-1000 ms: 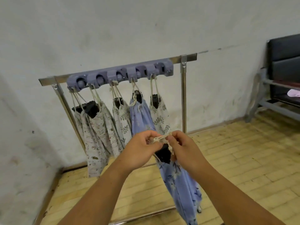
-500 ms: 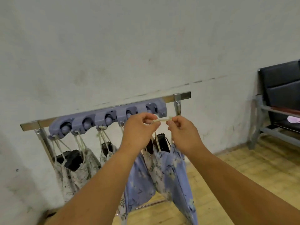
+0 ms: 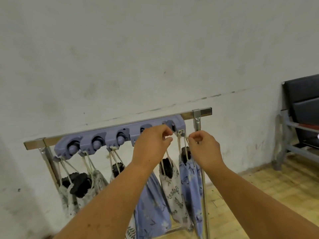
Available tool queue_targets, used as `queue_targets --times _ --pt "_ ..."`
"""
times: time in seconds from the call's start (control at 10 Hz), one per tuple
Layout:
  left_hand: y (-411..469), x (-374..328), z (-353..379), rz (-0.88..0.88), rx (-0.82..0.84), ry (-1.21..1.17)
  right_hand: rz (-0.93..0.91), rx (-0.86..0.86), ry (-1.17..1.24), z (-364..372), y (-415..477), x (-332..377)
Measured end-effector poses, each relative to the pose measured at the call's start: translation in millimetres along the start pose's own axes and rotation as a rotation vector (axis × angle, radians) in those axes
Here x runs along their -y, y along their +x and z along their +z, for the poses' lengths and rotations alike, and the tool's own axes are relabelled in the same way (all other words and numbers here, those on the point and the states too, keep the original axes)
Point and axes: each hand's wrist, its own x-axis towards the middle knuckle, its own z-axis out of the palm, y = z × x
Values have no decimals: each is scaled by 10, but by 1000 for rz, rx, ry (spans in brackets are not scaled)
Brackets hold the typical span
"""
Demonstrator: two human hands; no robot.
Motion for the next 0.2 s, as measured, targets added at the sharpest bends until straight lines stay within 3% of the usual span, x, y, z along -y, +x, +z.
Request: queue_targets --times 0.2 --pt "-195 7 -240 4 -63 -17 -54 12 2 -145 -285 351"
